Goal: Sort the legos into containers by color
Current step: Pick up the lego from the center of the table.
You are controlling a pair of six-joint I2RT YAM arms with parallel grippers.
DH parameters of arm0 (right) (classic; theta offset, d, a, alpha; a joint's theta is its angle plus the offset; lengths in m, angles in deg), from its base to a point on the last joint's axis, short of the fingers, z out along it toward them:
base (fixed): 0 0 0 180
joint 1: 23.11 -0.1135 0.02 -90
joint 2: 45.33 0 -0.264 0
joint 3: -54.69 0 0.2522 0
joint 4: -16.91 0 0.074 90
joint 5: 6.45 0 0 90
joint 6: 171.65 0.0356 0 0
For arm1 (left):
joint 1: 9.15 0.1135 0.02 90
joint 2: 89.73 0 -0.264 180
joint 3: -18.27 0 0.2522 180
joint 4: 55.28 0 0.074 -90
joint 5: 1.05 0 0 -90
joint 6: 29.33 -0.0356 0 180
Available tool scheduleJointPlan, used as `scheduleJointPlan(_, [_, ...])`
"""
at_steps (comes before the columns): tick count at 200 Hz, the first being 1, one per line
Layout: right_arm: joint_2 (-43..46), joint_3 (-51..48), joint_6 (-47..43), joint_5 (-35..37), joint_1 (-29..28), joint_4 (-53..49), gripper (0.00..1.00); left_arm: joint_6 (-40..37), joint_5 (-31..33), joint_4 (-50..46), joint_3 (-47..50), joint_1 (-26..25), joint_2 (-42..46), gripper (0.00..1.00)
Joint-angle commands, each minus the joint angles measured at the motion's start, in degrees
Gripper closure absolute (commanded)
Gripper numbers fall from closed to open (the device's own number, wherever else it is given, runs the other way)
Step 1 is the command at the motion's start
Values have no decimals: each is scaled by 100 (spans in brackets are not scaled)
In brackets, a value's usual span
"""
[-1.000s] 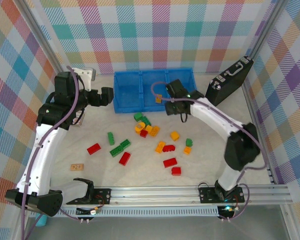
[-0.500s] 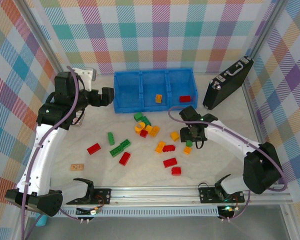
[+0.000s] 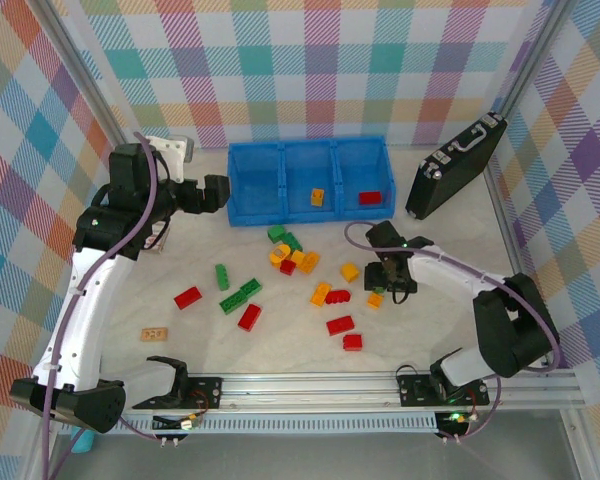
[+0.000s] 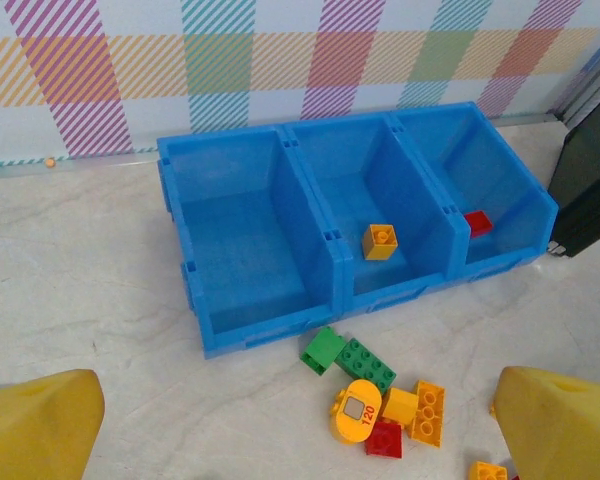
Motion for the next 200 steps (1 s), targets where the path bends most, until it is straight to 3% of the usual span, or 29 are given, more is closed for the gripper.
scheduleJointPlan(1, [-187, -39, 63, -194, 102, 313, 23, -32, -127, -46, -86, -71, -9, 0])
scheduleJointPlan(50, [-490, -29, 15, -416, 203, 609, 25, -53, -137, -38, -69, -74, -53, 0])
scheduleJointPlan(151, [-1047, 27, 160, -516, 248, 693, 53, -74, -76, -66, -78, -74, -151, 0])
scheduleJointPlan(200, [-988, -6, 380, -489, 248, 527, 60, -80, -10, -69, -64, -74, -57, 0])
